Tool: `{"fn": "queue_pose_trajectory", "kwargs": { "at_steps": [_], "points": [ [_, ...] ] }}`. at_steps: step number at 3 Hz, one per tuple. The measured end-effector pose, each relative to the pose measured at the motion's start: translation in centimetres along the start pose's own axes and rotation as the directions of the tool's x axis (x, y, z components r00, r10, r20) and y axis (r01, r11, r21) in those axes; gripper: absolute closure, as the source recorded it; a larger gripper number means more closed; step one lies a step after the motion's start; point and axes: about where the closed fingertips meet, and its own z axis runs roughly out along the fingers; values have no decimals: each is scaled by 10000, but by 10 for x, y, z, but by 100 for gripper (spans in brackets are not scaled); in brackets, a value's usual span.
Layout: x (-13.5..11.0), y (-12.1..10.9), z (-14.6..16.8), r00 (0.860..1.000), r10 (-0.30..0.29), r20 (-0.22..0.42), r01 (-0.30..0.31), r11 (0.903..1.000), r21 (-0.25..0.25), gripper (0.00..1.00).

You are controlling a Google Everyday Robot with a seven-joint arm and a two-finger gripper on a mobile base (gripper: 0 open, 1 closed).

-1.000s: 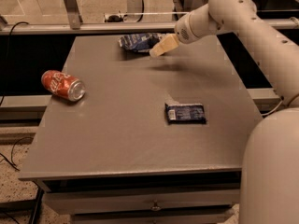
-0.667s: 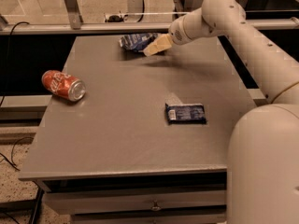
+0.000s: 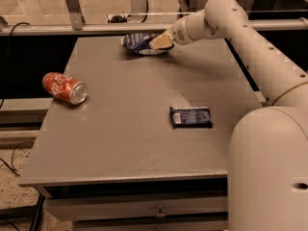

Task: Move blue chip bag near rxbar blueberry

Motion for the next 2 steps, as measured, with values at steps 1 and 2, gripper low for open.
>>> {"fn": "queue_pose_trajectory", "kwargs": {
  "at_steps": [1,2],
  "points": [
    [0,2,-3,9999,115,87,-115,9999,-31,62],
    [-5,6,-18,9997,-3,259,3,10000,-11,86]
  ]
}}
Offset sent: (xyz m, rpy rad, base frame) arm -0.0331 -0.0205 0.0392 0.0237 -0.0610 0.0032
